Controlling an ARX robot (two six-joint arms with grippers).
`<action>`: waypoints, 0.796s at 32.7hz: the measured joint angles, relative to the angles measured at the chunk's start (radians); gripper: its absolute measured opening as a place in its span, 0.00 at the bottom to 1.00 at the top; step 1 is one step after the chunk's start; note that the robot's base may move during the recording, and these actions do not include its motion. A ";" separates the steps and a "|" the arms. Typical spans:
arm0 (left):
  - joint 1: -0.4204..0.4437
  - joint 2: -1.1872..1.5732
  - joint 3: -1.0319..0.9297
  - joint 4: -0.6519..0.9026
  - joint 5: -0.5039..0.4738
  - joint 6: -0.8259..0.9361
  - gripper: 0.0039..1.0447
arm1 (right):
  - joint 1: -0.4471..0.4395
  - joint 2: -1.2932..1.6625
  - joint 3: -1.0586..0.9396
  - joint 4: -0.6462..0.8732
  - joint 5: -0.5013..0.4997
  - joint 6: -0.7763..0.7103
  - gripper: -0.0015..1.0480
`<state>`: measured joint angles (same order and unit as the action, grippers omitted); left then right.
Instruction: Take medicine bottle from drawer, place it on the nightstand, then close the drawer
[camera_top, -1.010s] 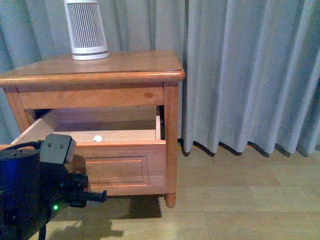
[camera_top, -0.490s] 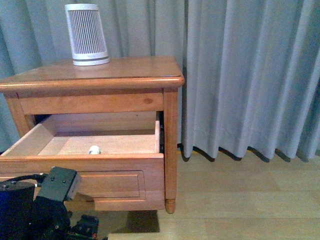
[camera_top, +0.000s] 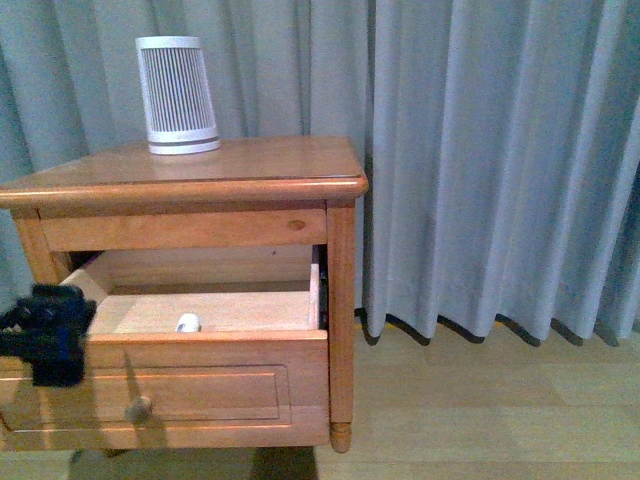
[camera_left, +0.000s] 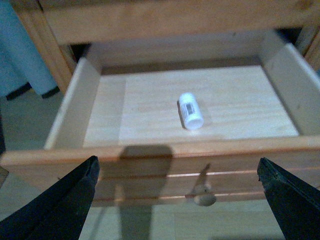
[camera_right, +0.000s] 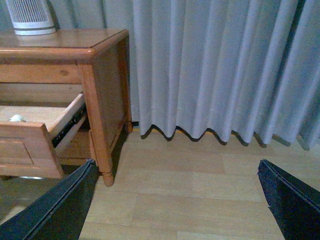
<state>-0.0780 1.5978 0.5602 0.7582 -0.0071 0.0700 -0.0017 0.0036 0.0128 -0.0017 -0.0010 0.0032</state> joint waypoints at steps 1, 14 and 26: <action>0.004 -0.059 -0.006 -0.031 0.002 -0.003 0.94 | 0.000 0.000 0.000 0.000 0.000 0.000 0.93; -0.012 -0.809 -0.187 -0.453 0.029 -0.026 0.94 | 0.000 0.000 0.000 0.000 0.000 0.000 0.93; 0.016 -1.108 -0.383 -0.451 -0.020 -0.060 0.51 | 0.000 0.000 0.000 0.000 0.000 0.000 0.93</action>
<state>-0.0616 0.4900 0.1772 0.3077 -0.0269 0.0101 -0.0017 0.0036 0.0128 -0.0017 -0.0010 0.0032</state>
